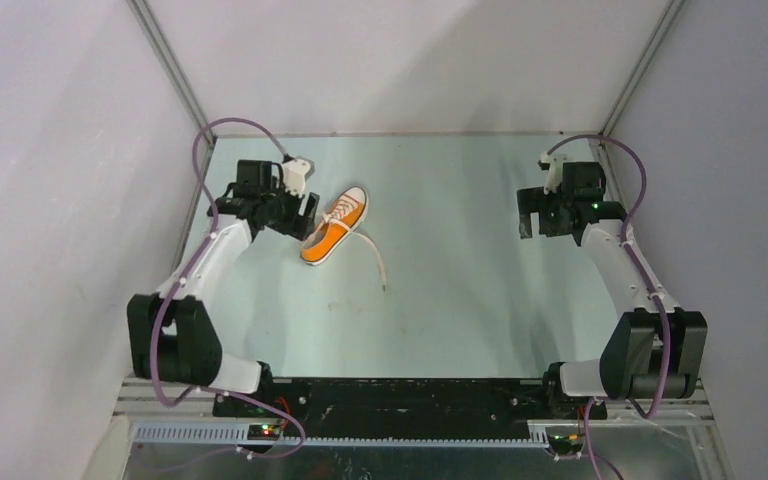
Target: Tie the shoes
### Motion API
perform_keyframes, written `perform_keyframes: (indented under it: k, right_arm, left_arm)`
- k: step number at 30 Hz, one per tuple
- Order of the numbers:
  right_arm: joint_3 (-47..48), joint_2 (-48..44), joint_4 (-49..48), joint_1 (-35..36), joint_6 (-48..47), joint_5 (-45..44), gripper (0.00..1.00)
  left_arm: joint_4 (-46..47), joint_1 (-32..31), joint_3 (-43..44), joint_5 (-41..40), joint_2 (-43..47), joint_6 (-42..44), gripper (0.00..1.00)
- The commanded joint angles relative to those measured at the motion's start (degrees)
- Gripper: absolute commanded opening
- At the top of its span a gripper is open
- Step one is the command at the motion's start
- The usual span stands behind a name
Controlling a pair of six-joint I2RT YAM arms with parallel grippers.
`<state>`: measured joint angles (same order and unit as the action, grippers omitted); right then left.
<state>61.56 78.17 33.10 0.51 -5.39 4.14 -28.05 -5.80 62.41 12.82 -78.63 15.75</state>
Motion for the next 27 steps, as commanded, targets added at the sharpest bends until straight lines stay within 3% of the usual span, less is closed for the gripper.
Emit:
perform_keyframes:
  k: [1,7,11,22,27]
  right_arm:
    - [0.98,-2.53,-2.69,0.01,1.31,0.36,1.0]
    - [0.75,-2.64,-1.8,0.01,-1.49,5.21,1.0]
    - [0.79,-2.18,-1.81,0.0,-1.44,6.97,1.0]
    - [0.84,-1.52,-2.17,1.17,-1.73,9.55,0.99]
    - [0.84,-1.36,-2.33,1.97,-2.22,10.26,0.99]
  left_arm:
    - [-11.05,0.44,4.8,8.76,-5.98,6.62,0.78]
    - [-10.46,0.35,4.95,8.41,-10.03,6.04,0.72]
    - [-9.38,0.1,5.67,7.51,-12.14,3.26,0.59]
    - [-10.79,-5.74,5.6,7.83,-15.04,5.4,0.02]
    - [-12.67,-9.12,5.19,9.3,-14.39,7.01,0.0]
